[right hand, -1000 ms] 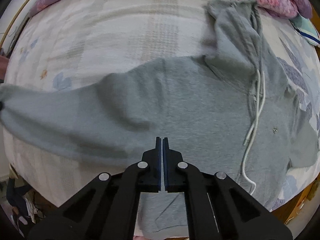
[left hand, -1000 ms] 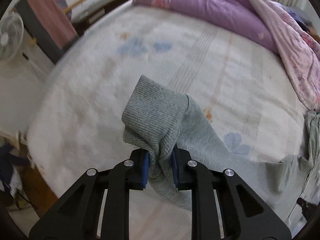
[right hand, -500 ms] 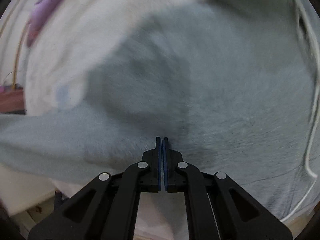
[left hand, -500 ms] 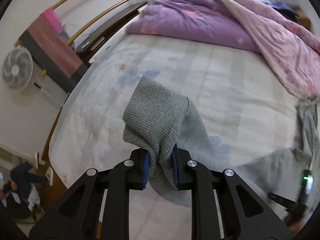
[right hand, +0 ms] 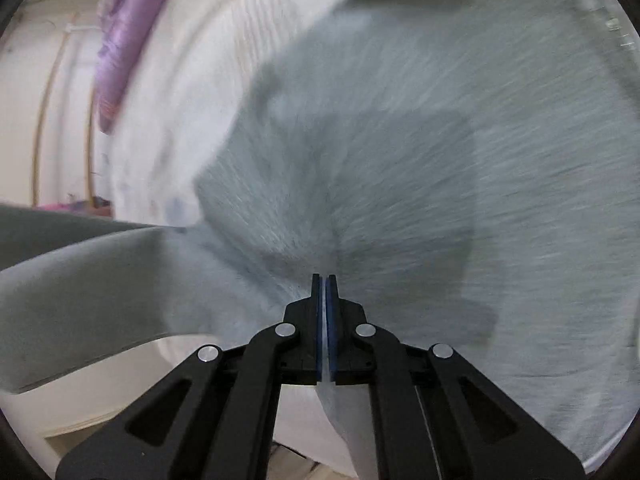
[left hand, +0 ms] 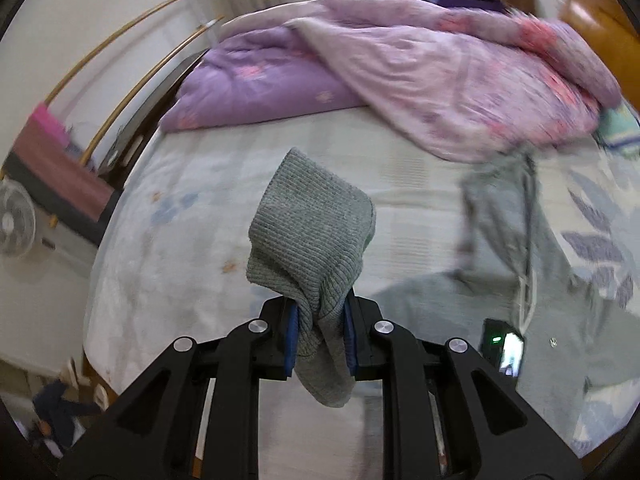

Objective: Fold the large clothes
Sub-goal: 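Fold the sleeve across the body with the left tool while the right tool pins it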

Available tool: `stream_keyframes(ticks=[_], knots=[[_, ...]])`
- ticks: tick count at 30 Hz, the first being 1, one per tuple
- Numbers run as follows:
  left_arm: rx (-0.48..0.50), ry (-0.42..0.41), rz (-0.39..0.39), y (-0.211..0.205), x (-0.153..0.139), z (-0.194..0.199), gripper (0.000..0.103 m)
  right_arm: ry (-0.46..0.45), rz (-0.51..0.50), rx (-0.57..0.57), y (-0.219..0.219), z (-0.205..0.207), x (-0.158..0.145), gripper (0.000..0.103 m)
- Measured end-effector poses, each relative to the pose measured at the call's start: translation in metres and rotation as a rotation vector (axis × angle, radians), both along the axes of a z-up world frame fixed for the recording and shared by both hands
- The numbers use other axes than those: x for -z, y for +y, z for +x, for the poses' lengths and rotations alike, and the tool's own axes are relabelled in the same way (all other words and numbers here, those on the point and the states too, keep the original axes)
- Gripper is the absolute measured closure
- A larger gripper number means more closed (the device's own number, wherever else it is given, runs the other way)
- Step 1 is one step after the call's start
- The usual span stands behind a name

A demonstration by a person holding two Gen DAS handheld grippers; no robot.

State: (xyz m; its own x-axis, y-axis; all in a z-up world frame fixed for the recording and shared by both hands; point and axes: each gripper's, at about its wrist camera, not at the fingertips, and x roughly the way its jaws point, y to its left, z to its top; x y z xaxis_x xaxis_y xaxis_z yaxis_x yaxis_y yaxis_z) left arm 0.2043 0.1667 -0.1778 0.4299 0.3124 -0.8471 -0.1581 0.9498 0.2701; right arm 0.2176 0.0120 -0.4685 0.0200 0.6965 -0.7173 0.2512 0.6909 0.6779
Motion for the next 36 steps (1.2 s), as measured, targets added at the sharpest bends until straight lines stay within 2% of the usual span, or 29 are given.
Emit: stream_keyframes(ticks=[4, 9, 12, 15, 17, 18, 19, 20, 21, 22, 23, 24, 25, 28, 32, 34, 36], knots=[[0.073, 0.051, -0.031, -0.062, 0.024, 0.01, 0.085, -0.058, -0.004, 0.088, -0.078, -0.009, -0.024, 0.101], [0.197, 0.12, -0.057, -0.153, 0.079, 0.018, 0.084, -0.121, -0.08, 0.209, -0.19, -0.034, -0.049, 0.101], [0.257, 0.181, -0.105, -0.202, 0.122, 0.015, 0.084, -0.102, -0.167, 0.267, -0.238, -0.05, -0.052, 0.101], [0.278, 0.238, -0.132, -0.233, 0.158, 0.014, 0.084, -0.063, -0.226, 0.347, -0.287, -0.07, -0.049, 0.101], [0.303, 0.288, -0.192, -0.256, 0.185, 0.013, 0.083, -0.033, -0.271, 0.368, -0.312, -0.078, -0.047, 0.101], [0.328, 0.325, -0.243, -0.266, 0.198, 0.012, 0.072, -0.025, -0.285, 0.373, -0.32, -0.081, -0.049, 0.1], [0.353, 0.375, -0.268, -0.274, 0.208, 0.011, 0.056, -0.009, -0.303, 0.385, -0.327, -0.082, -0.048, 0.094], [0.374, 0.416, -0.272, -0.281, 0.215, 0.01, 0.054, 0.011, -0.305, 0.394, -0.338, -0.084, -0.047, 0.091], [0.394, 0.432, -0.266, -0.286, 0.218, 0.007, 0.053, 0.032, -0.295, 0.404, -0.339, -0.085, -0.046, 0.081], [0.419, 0.418, -0.266, -0.286, 0.214, 0.002, 0.049, 0.053, -0.277, 0.412, -0.342, -0.083, -0.043, 0.065], [0.434, 0.402, -0.274, -0.282, 0.208, -0.002, 0.034, 0.064, -0.274, 0.413, -0.34, -0.08, -0.042, 0.052], [0.438, 0.392, -0.28, -0.277, 0.203, -0.005, 0.024, 0.071, -0.289, 0.406, -0.336, -0.075, -0.042, 0.023], [0.433, 0.372, -0.286, -0.264, 0.194, -0.008, 0.024, 0.063, -0.298, 0.398, -0.335, -0.074, -0.043, 0.018], [0.363, 0.349, -0.31, -0.214, 0.177, -0.011, 0.024, 0.04, -0.272, 0.318, -0.317, -0.057, -0.041, 0.017], [0.215, 0.285, -0.247, -0.133, 0.171, -0.01, 0.024, 0.049, -0.306, 0.219, -0.282, -0.027, -0.018, 0.017], [0.103, 0.282, -0.218, -0.088, 0.181, -0.007, 0.025, 0.063, -0.335, 0.179, -0.269, -0.013, -0.001, 0.017], [-0.042, 0.322, -0.28, -0.042, 0.203, -0.006, 0.027, 0.128, -0.364, 0.144, -0.258, -0.003, 0.021, 0.017]])
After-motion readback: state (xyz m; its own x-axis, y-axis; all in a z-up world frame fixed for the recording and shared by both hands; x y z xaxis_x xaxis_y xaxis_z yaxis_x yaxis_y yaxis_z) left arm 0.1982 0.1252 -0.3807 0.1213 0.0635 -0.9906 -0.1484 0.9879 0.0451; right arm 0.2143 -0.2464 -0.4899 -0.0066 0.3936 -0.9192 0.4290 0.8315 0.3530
